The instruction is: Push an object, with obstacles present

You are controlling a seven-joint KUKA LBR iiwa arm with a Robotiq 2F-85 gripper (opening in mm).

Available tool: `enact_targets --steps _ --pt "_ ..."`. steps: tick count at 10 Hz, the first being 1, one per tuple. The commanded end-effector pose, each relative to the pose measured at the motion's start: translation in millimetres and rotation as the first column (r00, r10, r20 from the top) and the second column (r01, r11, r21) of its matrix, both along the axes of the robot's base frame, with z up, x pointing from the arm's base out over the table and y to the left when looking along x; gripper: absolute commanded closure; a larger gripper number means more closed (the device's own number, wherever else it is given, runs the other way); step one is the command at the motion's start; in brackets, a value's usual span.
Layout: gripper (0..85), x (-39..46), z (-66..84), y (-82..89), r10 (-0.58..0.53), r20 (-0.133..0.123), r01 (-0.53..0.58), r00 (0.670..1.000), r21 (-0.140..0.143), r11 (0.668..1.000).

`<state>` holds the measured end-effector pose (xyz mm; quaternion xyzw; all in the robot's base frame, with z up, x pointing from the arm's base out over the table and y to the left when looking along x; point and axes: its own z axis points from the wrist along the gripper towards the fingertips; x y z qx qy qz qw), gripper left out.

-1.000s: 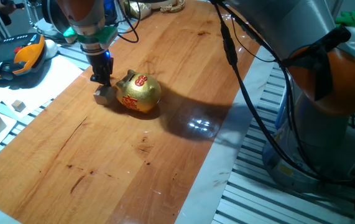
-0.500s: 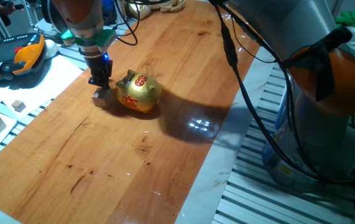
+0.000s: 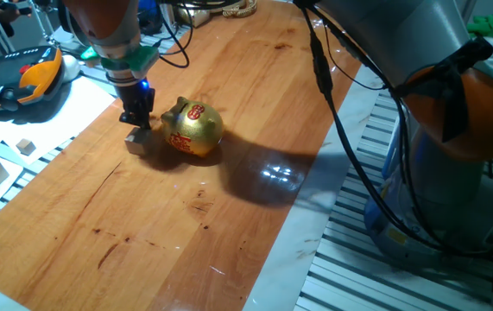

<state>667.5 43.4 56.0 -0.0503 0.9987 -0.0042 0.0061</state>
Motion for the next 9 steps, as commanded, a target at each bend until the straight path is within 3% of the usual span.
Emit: enact_targets --steps 1,9 --pt "85.0 0.7 0.7 1.6 -0.002 0.0 0.002 1.0 0.0 1.0" --pt "85.0 -7.6 -3.9 25.9 -0.042 0.004 0.042 0.999 -0.002 0.999"
